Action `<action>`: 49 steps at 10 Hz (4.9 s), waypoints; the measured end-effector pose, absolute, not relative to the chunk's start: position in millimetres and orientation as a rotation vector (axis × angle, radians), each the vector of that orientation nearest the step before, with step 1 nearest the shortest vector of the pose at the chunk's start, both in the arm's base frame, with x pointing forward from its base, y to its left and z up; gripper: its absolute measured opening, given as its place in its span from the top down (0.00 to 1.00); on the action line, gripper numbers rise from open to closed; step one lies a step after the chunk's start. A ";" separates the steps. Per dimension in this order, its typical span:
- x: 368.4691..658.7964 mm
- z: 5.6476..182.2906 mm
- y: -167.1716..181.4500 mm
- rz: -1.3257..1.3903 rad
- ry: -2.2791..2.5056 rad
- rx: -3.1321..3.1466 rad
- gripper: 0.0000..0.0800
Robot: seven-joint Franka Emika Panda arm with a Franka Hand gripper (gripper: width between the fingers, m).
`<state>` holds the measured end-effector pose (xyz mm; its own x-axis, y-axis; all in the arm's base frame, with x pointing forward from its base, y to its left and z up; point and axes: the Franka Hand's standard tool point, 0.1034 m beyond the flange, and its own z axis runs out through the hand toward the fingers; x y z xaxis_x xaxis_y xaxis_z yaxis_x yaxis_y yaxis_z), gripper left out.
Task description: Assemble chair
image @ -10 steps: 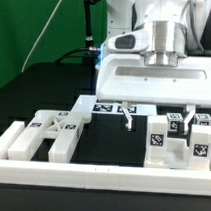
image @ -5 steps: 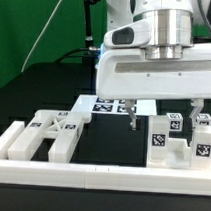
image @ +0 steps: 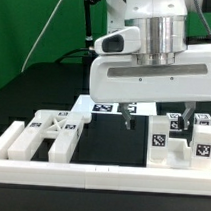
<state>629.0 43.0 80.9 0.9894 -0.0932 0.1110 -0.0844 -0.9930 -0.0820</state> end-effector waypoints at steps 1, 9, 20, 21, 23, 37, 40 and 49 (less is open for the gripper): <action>629.1 80.9 42.5 -0.176 0.138 -3.056 0.41; 635.0 80.4 50.1 -0.115 1.211 -2.765 0.64; 642.4 80.5 45.8 -0.239 0.838 -2.883 0.21; 642.1 79.8 40.3 -0.252 0.653 -2.942 0.19; 641.9 79.3 40.6 -0.259 0.513 -2.978 0.19; 642.3 73.6 39.6 -0.005 2.144 -1.993 0.64; 641.9 73.2 41.5 -0.023 2.055 -2.093 0.55; 639.5 74.1 52.2 -0.201 0.604 -2.954 0.19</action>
Offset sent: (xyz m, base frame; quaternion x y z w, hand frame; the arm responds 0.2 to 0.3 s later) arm 0.0000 0.0000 0.0000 0.0000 0.0000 0.2571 0.9664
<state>639.5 52.2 74.1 0.9116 -0.3972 0.1059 -0.3813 -0.9133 -0.1431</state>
